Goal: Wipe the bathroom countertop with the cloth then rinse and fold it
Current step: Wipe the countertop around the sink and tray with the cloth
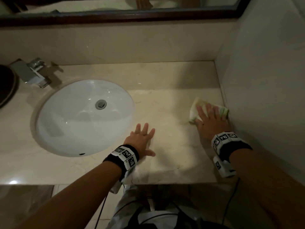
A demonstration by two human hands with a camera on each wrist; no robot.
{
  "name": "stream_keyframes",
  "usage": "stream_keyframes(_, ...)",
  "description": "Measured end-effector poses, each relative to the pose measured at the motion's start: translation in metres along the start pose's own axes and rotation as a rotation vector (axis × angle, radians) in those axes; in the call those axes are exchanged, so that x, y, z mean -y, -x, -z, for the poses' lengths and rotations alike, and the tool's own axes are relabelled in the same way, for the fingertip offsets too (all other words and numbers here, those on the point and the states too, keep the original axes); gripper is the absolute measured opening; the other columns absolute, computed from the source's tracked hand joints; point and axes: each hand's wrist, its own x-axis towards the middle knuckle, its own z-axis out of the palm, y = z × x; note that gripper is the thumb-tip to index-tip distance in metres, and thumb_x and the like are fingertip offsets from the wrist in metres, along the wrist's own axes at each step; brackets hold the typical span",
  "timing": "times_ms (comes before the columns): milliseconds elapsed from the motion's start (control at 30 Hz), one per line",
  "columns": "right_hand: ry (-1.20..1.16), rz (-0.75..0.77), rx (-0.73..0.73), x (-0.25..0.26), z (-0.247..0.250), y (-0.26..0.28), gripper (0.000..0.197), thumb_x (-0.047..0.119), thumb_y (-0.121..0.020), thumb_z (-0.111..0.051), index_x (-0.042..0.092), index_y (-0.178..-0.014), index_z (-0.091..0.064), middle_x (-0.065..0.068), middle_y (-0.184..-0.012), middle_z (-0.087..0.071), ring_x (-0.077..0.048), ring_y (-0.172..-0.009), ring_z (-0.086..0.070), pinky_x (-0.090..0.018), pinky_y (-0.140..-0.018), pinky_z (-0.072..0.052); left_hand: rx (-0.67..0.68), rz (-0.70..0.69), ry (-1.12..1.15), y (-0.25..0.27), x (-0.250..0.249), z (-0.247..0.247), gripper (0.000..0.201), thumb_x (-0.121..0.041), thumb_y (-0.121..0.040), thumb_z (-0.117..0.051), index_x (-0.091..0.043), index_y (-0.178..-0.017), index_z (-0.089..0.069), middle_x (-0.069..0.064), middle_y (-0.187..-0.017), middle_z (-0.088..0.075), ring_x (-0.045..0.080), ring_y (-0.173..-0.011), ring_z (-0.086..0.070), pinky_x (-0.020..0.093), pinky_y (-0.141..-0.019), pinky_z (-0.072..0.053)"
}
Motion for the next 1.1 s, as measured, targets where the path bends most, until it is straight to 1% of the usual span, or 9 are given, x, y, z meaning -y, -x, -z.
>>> stream_keyframes(133,-0.01,-0.009,0.0,0.003,-0.001,0.0,0.061,0.052,-0.099,-0.026,0.04,-0.153,0.0,-0.002,-0.164,0.001,-0.031,-0.149,-0.002,-0.054,-0.118,-0.005,-0.006,0.007,0.003,-0.002,0.0,-0.001,0.105,-0.062,-0.082,-0.059,-0.027,-0.153,0.009,0.004,-0.158,0.021,0.034,-0.146,0.014,0.049,-0.119,-0.014)
stream_keyframes(300,-0.001,-0.011,0.062,0.016,0.007,-0.011,0.061,0.054,-0.099,-0.019,0.037,-0.154,0.0,-0.006,-0.163,0.009,-0.028,-0.149,0.006,-0.053,-0.119,-0.001,-0.006,-0.005,-0.001,-0.004,-0.001,-0.001,0.103,-0.06,-0.083,-0.06,-0.024,-0.154,0.007,0.007,-0.16,0.019,0.036,-0.146,0.014,0.05,-0.119,-0.014)
stream_keyframes(367,0.007,0.031,0.085,0.036,0.01,-0.023,0.061,0.054,-0.099,-0.019,0.036,-0.154,0.001,-0.008,-0.163,0.01,-0.029,-0.149,0.008,-0.054,-0.119,0.0,-0.002,-0.001,-0.014,-0.003,-0.001,-0.001,0.102,-0.059,-0.085,-0.059,-0.023,-0.154,0.006,0.008,-0.16,0.019,0.037,-0.146,0.014,0.05,-0.119,-0.014)
stream_keyframes(467,0.049,0.123,0.069,0.074,0.013,-0.038,0.061,0.054,-0.099,-0.02,0.036,-0.154,-0.001,-0.009,-0.163,0.009,-0.03,-0.149,0.007,-0.055,-0.118,0.001,0.01,0.005,-0.009,-0.006,-0.002,-0.001,0.101,-0.057,-0.085,-0.06,-0.023,-0.154,0.006,0.008,-0.16,0.02,0.038,-0.145,0.015,0.051,-0.117,-0.014)
stream_keyframes(667,0.09,0.317,0.074,0.152,0.017,-0.059,0.061,0.058,-0.098,-0.013,0.039,-0.152,0.005,-0.006,-0.162,0.014,-0.027,-0.149,0.01,-0.056,-0.118,0.003,0.014,0.014,0.014,-0.01,-0.001,-0.003,0.103,-0.056,-0.083,-0.062,-0.024,-0.154,0.005,0.007,-0.16,0.017,0.039,-0.145,0.016,0.055,-0.116,-0.011)
stream_keyframes(767,0.117,0.407,0.076,0.187,0.016,-0.068,0.06,0.056,-0.099,-0.014,0.038,-0.153,0.006,-0.007,-0.162,0.014,-0.028,-0.149,0.01,-0.056,-0.118,0.003,0.012,0.009,0.018,-0.011,0.0,-0.002,0.104,-0.057,-0.083,-0.063,-0.024,-0.154,0.004,0.007,-0.16,0.017,0.038,-0.146,0.014,0.055,-0.116,-0.011)
stream_keyframes(833,0.127,0.436,0.064,0.205,0.017,-0.076,0.06,0.055,-0.1,-0.015,0.036,-0.153,0.006,-0.007,-0.162,0.014,-0.029,-0.149,0.009,-0.056,-0.118,0.003,0.026,0.011,0.029,-0.011,0.001,-0.001,0.104,-0.056,-0.083,-0.064,-0.024,-0.154,0.004,0.007,-0.16,0.017,0.037,-0.146,0.014,0.054,-0.116,-0.01)
stream_keyframes(933,0.139,0.452,0.075,0.209,0.02,-0.087,0.061,0.056,-0.099,-0.014,0.036,-0.153,0.007,-0.006,-0.162,0.016,-0.028,-0.149,0.009,-0.055,-0.118,0.003,0.025,0.006,0.039,-0.009,0.002,0.001,0.103,-0.056,-0.083,-0.064,-0.025,-0.154,0.004,0.006,-0.16,0.017,0.036,-0.146,0.013,0.054,-0.117,-0.01)
stream_keyframes(1100,0.13,0.507,0.066,0.193,0.024,-0.092,0.061,0.057,-0.099,-0.015,0.036,-0.154,0.001,-0.002,-0.163,0.012,-0.025,-0.15,0.004,-0.052,-0.119,-0.003,0.022,0.009,0.042,-0.008,0.002,0.0,0.103,-0.057,-0.083,-0.063,-0.026,-0.154,0.005,0.006,-0.16,0.016,0.036,-0.146,0.013,0.053,-0.117,-0.012)
